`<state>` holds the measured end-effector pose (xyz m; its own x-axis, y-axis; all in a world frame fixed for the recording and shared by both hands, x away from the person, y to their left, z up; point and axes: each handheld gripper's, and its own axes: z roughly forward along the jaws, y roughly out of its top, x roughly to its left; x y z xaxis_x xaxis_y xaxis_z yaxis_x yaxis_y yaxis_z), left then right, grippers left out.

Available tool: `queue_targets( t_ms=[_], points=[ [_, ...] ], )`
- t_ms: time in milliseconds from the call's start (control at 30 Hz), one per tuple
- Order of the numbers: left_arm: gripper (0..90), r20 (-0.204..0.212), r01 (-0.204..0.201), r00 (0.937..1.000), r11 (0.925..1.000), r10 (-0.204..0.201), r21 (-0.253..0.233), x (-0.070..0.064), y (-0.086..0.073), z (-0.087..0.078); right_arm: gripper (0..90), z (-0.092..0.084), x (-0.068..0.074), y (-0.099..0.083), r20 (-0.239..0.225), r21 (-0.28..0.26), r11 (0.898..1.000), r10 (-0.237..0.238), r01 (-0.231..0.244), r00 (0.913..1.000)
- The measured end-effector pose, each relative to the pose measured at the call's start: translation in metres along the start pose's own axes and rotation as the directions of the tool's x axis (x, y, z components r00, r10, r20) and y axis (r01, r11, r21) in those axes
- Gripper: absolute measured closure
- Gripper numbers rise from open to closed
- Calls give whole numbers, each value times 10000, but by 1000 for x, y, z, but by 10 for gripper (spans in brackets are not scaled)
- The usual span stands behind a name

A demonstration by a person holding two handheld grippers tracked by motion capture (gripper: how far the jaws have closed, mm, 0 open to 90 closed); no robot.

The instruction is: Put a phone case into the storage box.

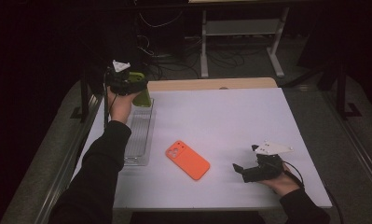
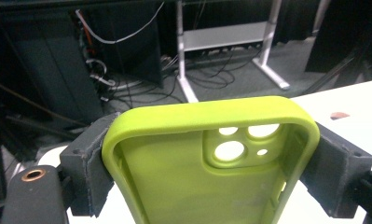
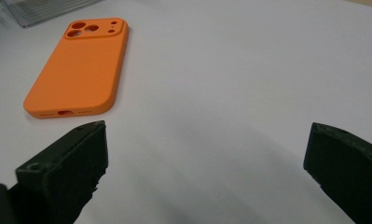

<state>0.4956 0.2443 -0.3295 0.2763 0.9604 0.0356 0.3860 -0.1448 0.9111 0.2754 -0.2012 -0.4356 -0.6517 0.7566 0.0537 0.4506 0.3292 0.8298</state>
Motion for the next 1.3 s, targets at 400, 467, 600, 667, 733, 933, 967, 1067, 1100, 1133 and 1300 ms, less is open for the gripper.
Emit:
queue_targets(
  t_ms=[400, 467, 600, 667, 733, 933, 967, 1067, 1100, 1133, 1300],
  points=[
    [142, -781, 289, 9966, 9990, -263, 329, 1, -20, 23, 0, 0, -1, 0, 0, -63, 10000, 63, -63, 10000],
    [141, -922, 329, 9953, 9986, -290, 419, 1, -24, 25, 0, -1, -1, 0, 4, -64, 10000, 67, -67, 10000],
    [141, -916, 348, 9954, 9980, -298, 534, 1, -29, 28, 0, -1, -1, 0, -2, -55, 10000, 38, -38, 10000],
    [140, -909, 393, 9953, 9979, -345, 514, 0, -30, 29, 0, -1, -1, 0, -3, -62, 10000, 48, -48, 10000],
    [140, -921, 281, 9955, 9981, -230, 548, 0, -31, 29, 0, -1, -1, 0, -6, -57, 10000, 46, -46, 10000],
    [137, -975, 148, 9952, 9979, -86, 632, -3, -34, 32, 0, -1, -1, 0, -15, -49, 10000, 47, -48, 10000],
    [136, -986, 217, 9950, 9988, -172, 448, -5, -34, 34, 0, -1, -1, 0, -14, -47, 10000, 46, -46, 10000],
    [132, -979, 113, 9952, 9986, -61, 518, -5, -34, 33, 0, 0, -1, -1, -51, -45, 10000, 25, -25, 10000],
    [125, -928, 276, 9954, 9988, -239, 394, -5, -34, 34, 0, 0, 0, -1, -46, -25, 10000, 36, -37, 10000],
    [113, -953, 298, 9951, 9986, -256, 434, -5, -34, 33, 0, 0, 0, -1, -59, -19, 10000, 50, -50, 10000],
    [37, -822, 410, 9959, 9986, -381, 341, -1, -33, 31, 0, 0, 0, -1, -55, -21, 10000, 37, -37, 10000]
  ],
)
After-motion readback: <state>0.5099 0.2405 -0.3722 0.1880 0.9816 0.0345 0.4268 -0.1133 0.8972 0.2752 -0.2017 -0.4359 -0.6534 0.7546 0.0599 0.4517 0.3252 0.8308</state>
